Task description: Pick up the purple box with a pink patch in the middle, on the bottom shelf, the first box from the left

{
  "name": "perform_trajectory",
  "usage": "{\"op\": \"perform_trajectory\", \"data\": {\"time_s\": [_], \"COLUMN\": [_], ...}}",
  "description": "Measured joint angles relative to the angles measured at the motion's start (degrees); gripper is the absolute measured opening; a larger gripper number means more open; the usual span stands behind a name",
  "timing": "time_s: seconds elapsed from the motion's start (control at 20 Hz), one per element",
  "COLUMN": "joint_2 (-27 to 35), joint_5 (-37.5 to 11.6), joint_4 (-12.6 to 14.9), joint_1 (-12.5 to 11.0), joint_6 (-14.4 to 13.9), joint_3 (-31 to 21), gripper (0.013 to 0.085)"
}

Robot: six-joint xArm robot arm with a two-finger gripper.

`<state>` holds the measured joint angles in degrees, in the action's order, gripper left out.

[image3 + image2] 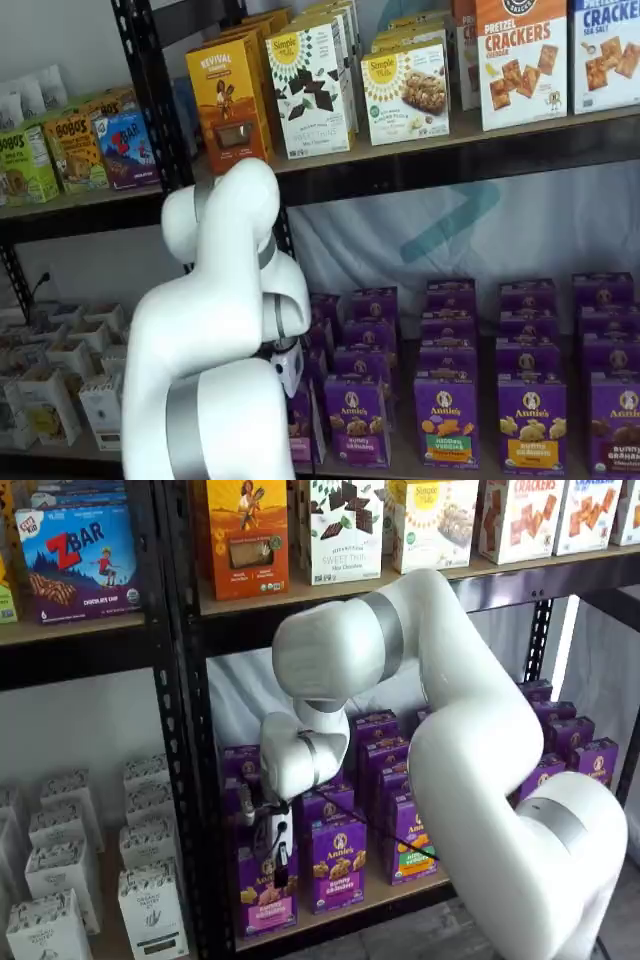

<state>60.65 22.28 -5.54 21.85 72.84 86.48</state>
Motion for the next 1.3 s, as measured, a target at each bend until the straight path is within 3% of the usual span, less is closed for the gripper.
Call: {"op": "perform_trajectory", "data": {"time_s": [0.55, 0.8, 1.25, 1.3], "joint_2": [0.2, 0.2, -0.2, -0.2], "joint_5": [-0.2, 1.2, 0.1, 0.1], "joint_4": [-0.1, 0.8, 0.0, 0.0], "joint_1": [0.1, 0.1, 0.1, 0.0], "joint_6": [-0.1, -0.9, 0.0, 0.0], "joint_3": [0.0, 0.5, -0.2, -0.3], "gripper": [0.057, 0.057, 0.057, 0.053]}}
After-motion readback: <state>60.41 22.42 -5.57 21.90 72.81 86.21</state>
